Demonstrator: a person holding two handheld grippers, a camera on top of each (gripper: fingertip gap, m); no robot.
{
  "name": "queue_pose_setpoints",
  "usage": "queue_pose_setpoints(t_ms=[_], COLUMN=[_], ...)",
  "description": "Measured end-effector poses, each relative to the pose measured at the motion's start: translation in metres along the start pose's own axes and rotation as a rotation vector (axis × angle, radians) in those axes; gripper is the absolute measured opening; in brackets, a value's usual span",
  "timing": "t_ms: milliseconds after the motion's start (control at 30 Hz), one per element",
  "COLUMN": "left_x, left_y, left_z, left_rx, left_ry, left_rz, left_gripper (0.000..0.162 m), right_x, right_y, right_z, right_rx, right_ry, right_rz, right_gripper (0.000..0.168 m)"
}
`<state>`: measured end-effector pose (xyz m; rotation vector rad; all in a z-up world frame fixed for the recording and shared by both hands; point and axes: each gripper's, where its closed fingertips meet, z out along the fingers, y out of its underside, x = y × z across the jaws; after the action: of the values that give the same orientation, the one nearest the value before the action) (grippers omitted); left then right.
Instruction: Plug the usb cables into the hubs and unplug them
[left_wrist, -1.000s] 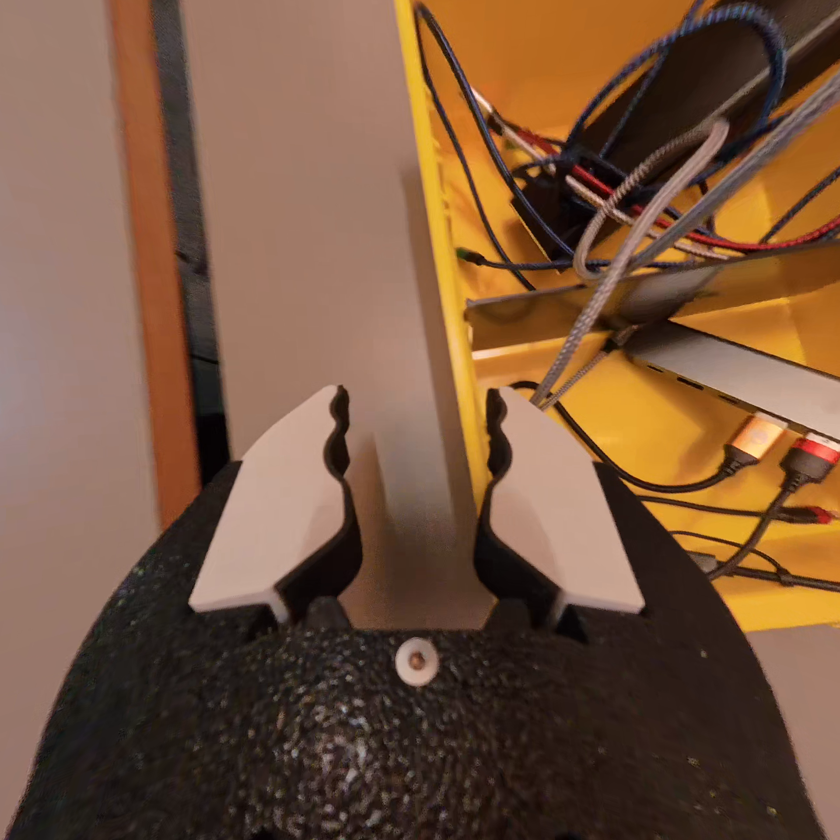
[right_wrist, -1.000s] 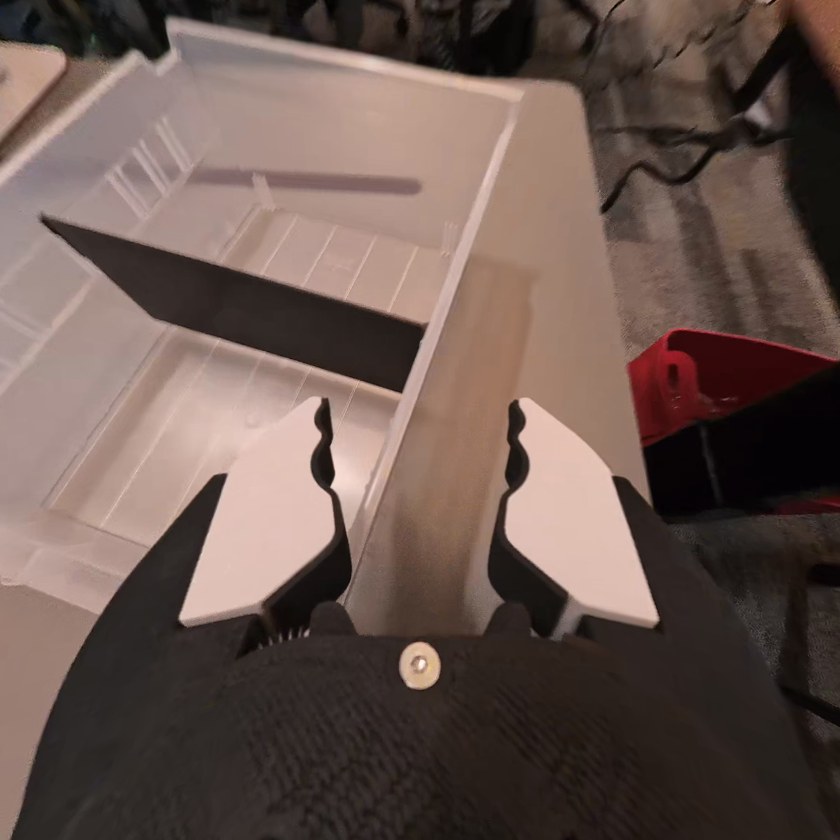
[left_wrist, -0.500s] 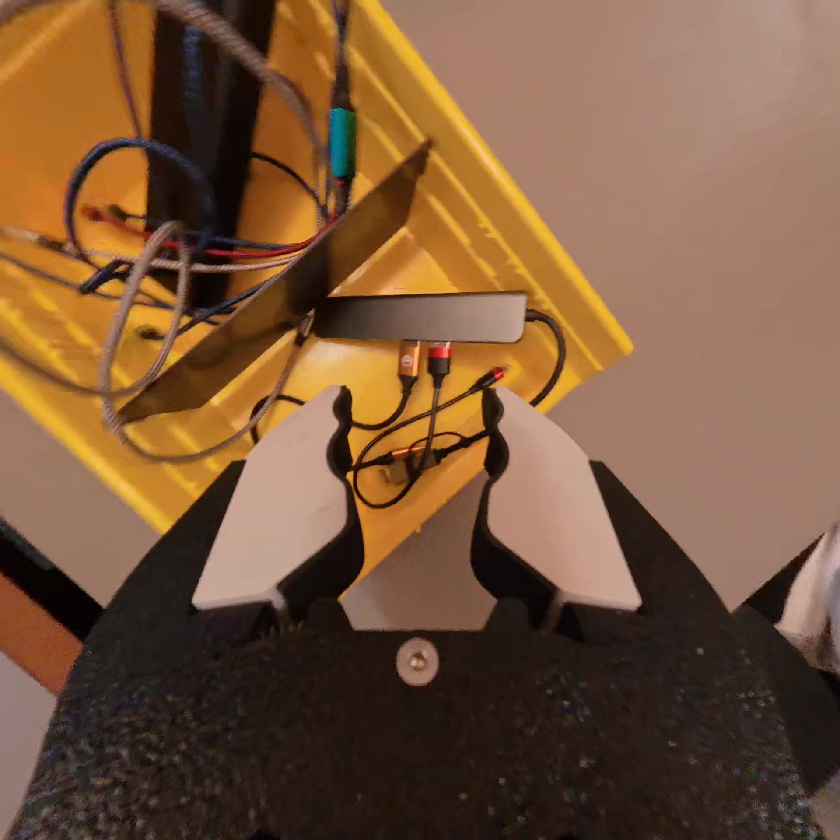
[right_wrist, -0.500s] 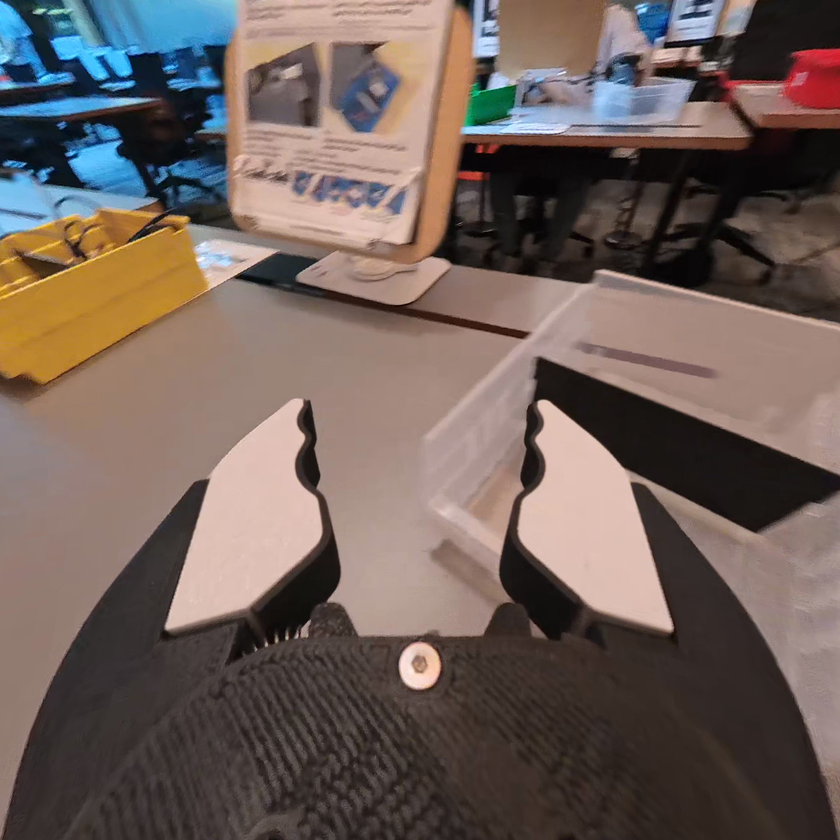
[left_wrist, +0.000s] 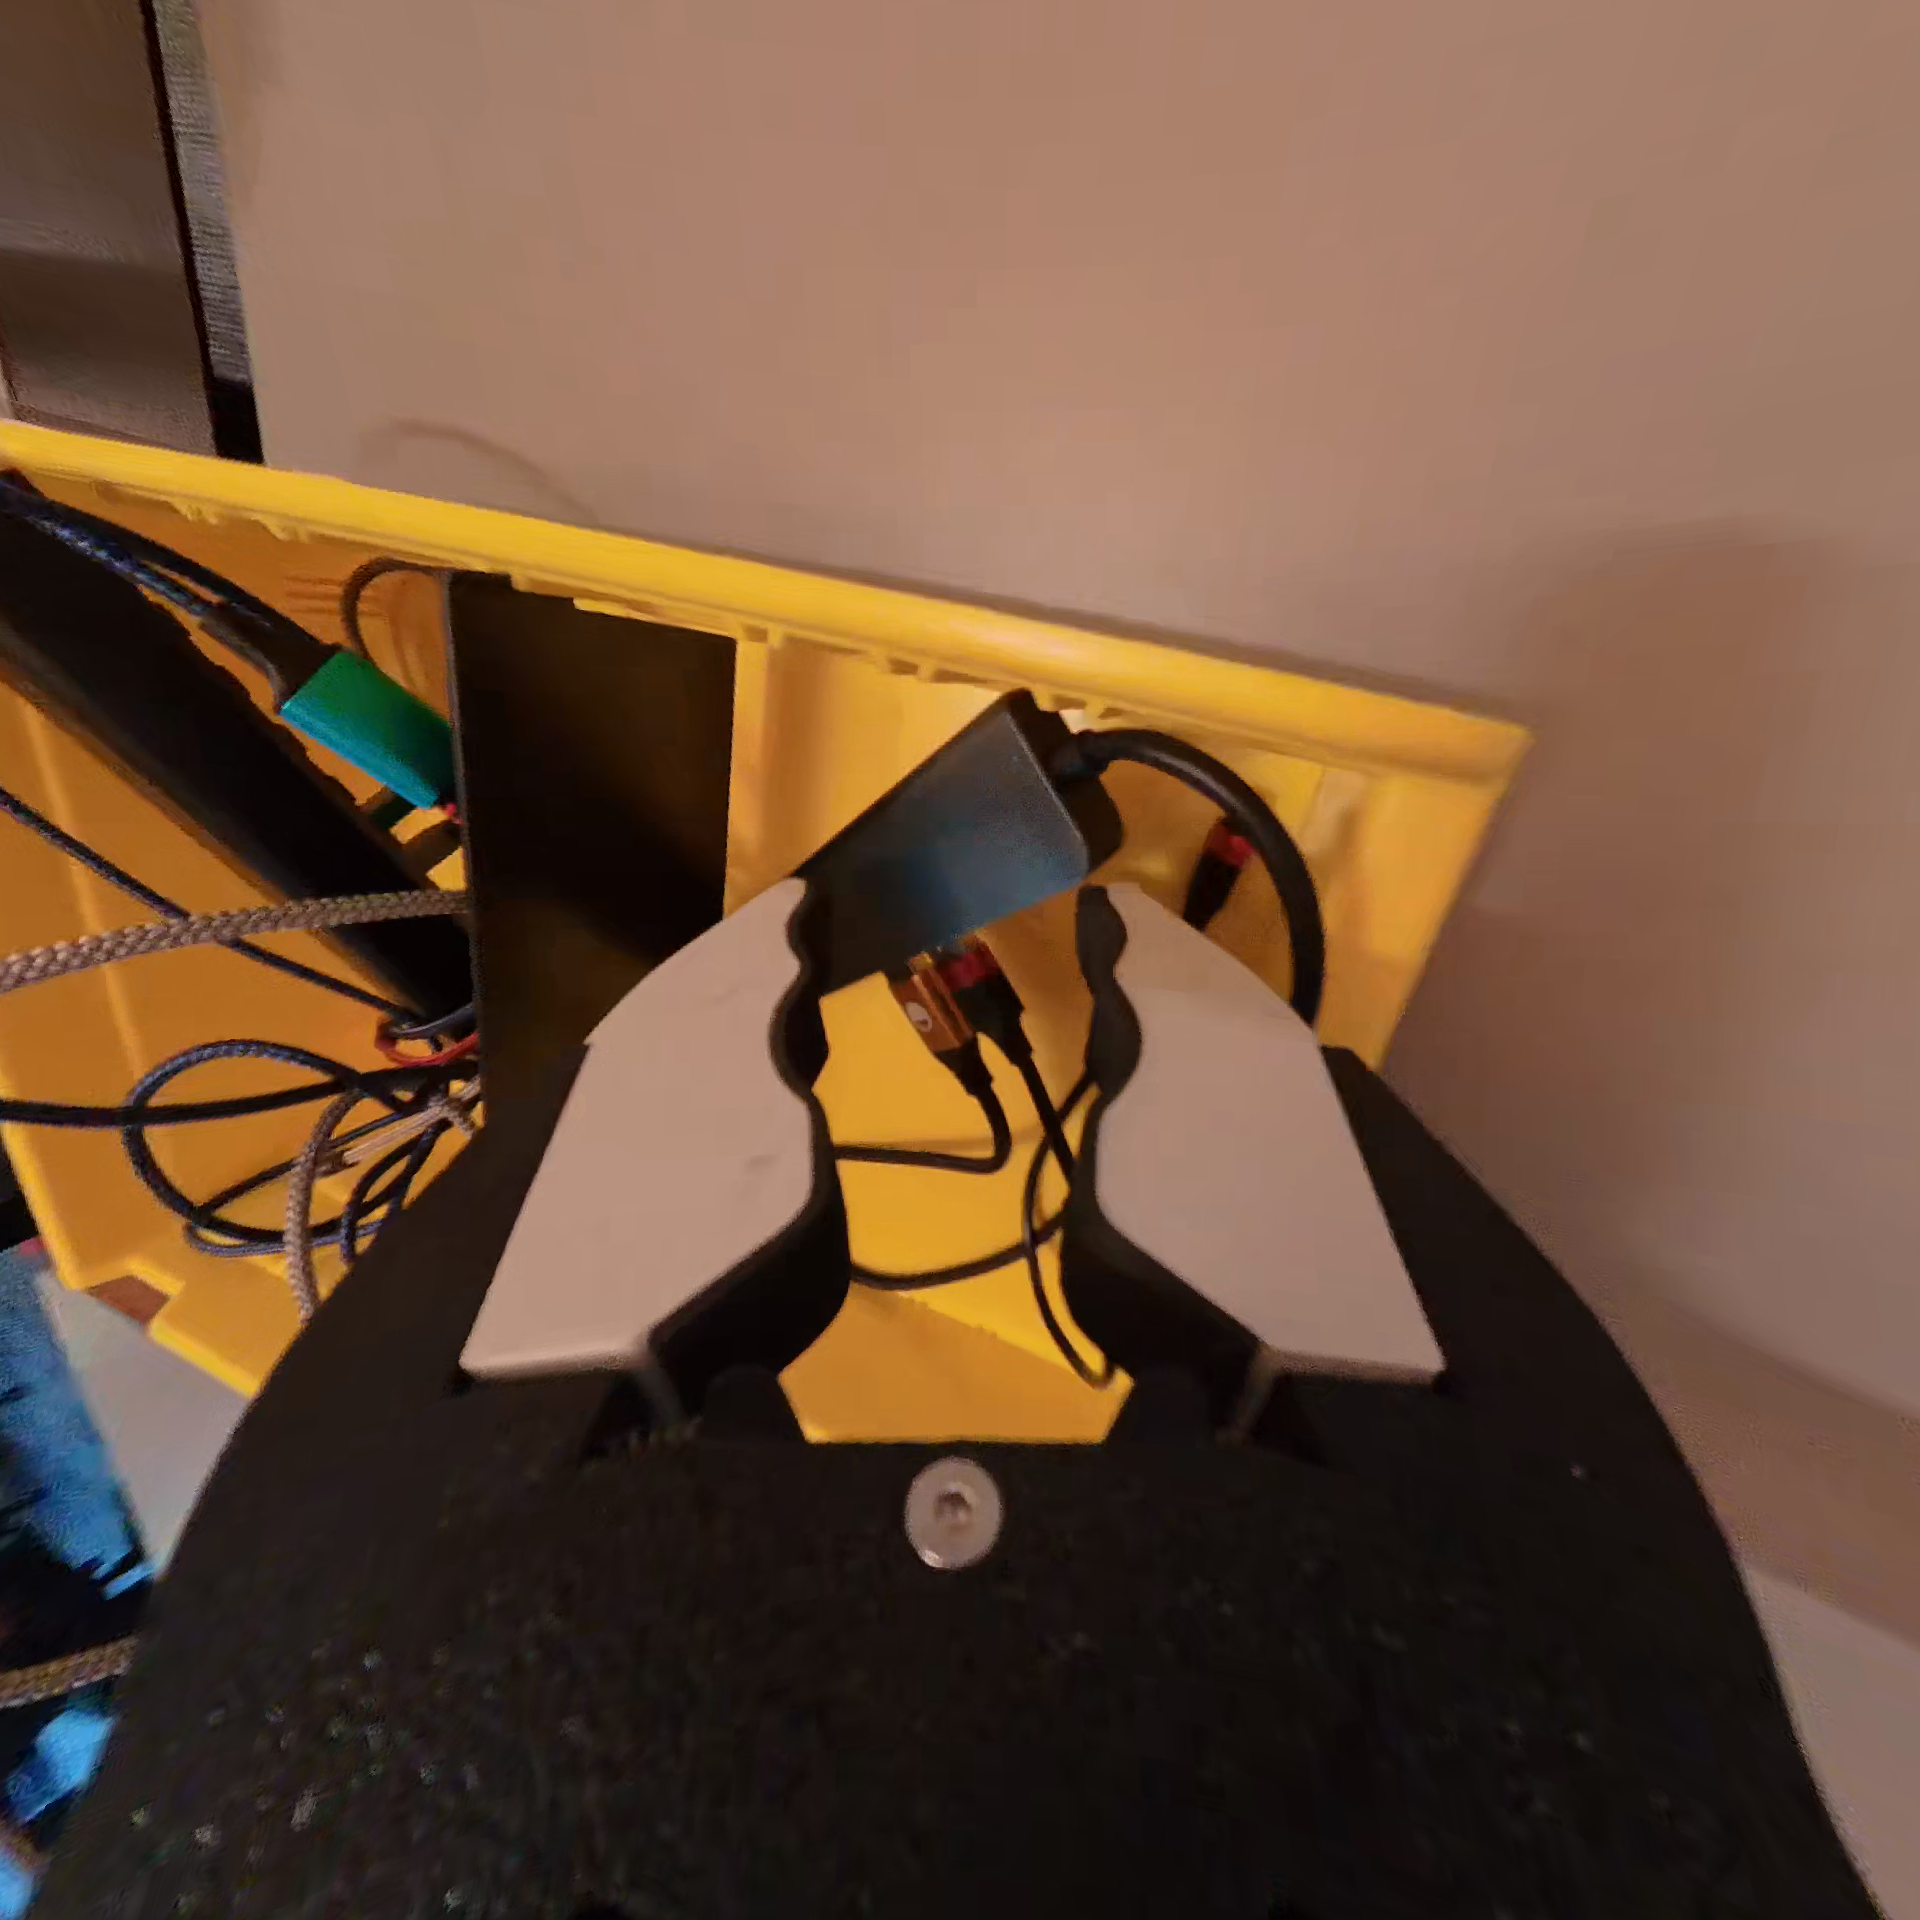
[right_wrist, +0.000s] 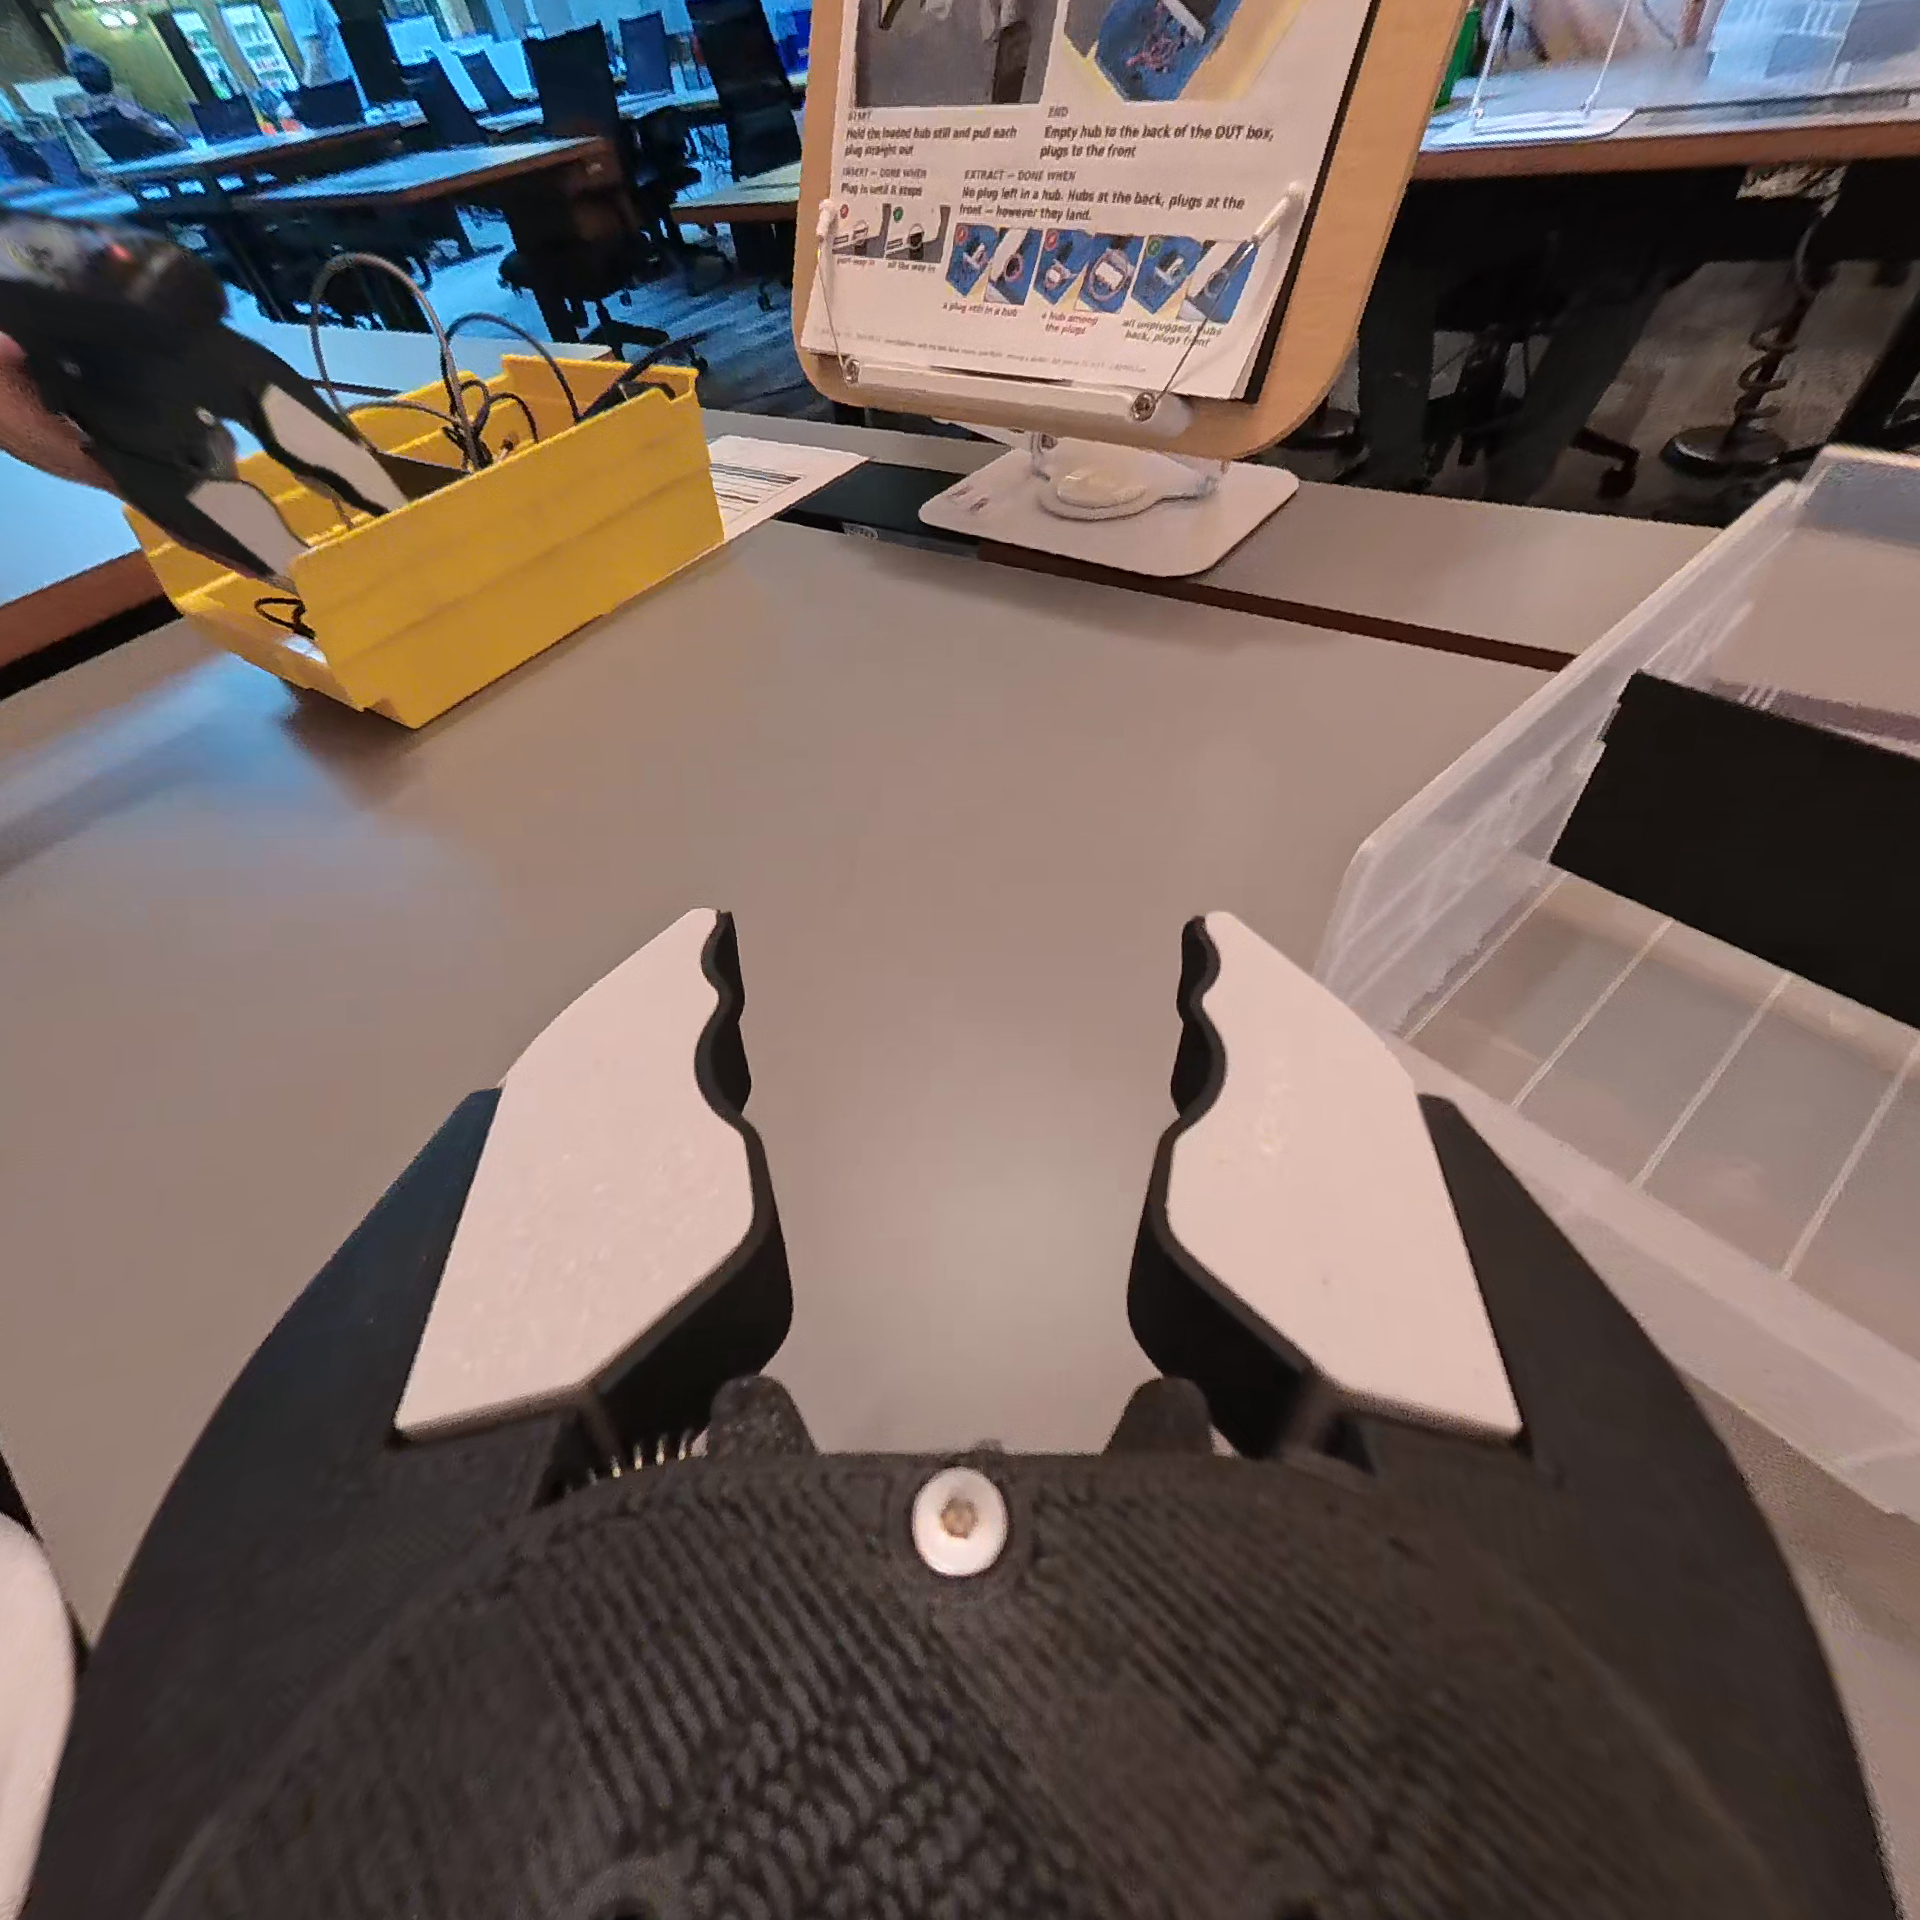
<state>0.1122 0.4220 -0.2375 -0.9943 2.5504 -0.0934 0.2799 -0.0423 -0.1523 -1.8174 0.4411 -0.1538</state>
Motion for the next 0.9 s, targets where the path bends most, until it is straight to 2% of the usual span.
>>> queue_pose_setpoints(t_ms=[100,167,233,367,500,567,700,800,900], left_x=[-0.005,-0.014,-0.022,-0.032,-0.037,-0.029,0.006,0.039,0.062], left_y=[0.003,-0.001,-0.001,-0.006,-0.018,-0.038,-0.108,-0.165,-0.204], left_z=[0.011,0.007,-0.005,-0.044,-0.102,-0.129,-0.17,-0.183,-0.183], left_rx=[-0.011,0.025,0.023,0.028,-0.043,-0.042,0.075,0.17,0.234], left_ry=[-0.097,-0.235,-0.35,-0.594,-0.875,-0.941,-0.991,-1.015,-1.027], left_rz=[0.067,0.087,0.094,0.135,0.259,0.327,0.47,0.603,0.675], left_gripper=[0.027,0.015,0.011,0.011,0.01,0.011,0.011,0.011,0.01], right_x=[-0.009,-0.02,-0.031,-0.062,-0.104,-0.127,-0.171,-0.21,-0.244], right_y=[-0.001,-0.002,-0.003,-0.013,-0.038,-0.054,-0.094,-0.101,-0.1], right_z=[0.001,0.005,0.014,0.037,0.066,0.082,0.11,0.128,0.124], right_rx=[0.016,0.023,0.015,0.025,0.077,0.097,0.146,0.068,0.023], right_ry=[-0.025,-0.056,-0.087,-0.187,-0.341,-0.432,-0.616,-0.761,-0.904], right_rz=[0.024,0.026,0.019,0.038,0.135,0.215,0.402,0.45,0.474], right_gripper=[0.078,0.075,0.073,0.071,0.068,0.068,0.067,0.068,0.068])
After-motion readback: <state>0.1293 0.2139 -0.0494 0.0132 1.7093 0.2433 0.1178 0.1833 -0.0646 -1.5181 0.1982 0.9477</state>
